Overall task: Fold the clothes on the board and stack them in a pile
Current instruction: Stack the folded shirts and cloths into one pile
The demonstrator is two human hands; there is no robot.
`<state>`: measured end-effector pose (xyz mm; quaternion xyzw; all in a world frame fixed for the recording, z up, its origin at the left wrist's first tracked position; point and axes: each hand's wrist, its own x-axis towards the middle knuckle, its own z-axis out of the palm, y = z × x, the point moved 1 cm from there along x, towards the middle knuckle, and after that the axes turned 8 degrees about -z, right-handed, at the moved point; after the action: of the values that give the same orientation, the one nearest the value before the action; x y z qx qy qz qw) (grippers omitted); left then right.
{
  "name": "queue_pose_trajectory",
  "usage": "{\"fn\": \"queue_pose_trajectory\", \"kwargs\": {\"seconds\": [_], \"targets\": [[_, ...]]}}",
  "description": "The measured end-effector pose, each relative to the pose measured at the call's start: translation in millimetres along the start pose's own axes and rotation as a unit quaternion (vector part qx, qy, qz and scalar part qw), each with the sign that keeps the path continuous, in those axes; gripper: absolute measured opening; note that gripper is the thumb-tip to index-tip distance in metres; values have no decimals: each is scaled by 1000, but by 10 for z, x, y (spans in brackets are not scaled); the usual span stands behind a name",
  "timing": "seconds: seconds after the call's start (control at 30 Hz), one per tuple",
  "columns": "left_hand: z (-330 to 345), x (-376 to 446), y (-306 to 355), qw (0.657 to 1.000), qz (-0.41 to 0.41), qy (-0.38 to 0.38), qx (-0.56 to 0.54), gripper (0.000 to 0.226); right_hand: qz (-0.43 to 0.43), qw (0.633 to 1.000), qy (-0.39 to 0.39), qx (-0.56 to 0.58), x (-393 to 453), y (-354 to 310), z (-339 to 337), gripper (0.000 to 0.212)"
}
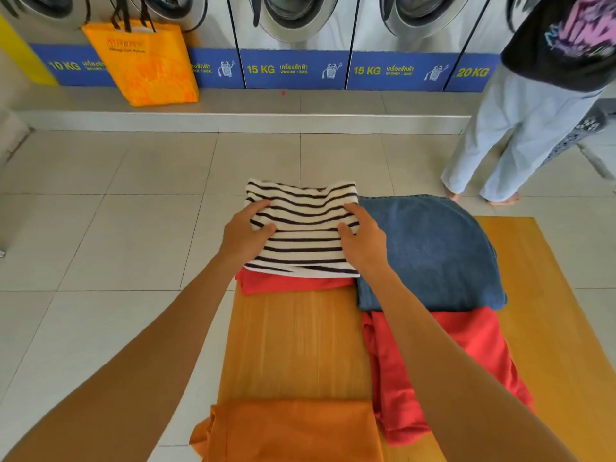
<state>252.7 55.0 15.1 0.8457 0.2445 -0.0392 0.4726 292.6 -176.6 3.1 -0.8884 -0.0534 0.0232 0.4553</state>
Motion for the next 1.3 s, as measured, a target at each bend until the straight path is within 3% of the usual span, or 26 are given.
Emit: {"fn": "queue_pose_trajectory", "kwargs": {"seconds": [0.13, 0.37, 0.43, 0.53, 0.7, 0.8, 1.0, 1.13, 1.3], "targets": [[247, -3, -274, 999, -42, -2, 31, 56, 24, 998, -28, -56, -114, 339, 209, 49], [188, -389, -437, 999, -38, 31, 12, 58, 24, 999, -29, -36, -314, 205, 31, 50], [160, -671, -542, 998, -38, 50, 5, 57, 28, 999, 0, -35, -624, 154, -90, 46], [125, -1207, -825, 991, -118, 58, -3, 53, 41, 997, 39, -44, -1282, 174, -258, 35], [99, -2269, -1350, 983, -174, 49, 24, 44, 56, 997, 35, -36, -2490, 328, -383, 24], [129, -2728, -1516, 979, -190, 59, 48, 56, 81, 996, 11, -47, -3003, 447, -350, 25], [198, -3211, -1609, 963, -250, 32, 91, 95, 150, 984, -60, -69, -3400, 439, -255, 46], [315, -3216, -1537, 958, -269, -15, 96, 89, 170, 979, -101, -44, -3374, 335, -172, 58], [249, -3165, -1474, 953, -289, -88, -1, 92, 141, 982, -125, -34, -3328, 245, -140, 57]]}}
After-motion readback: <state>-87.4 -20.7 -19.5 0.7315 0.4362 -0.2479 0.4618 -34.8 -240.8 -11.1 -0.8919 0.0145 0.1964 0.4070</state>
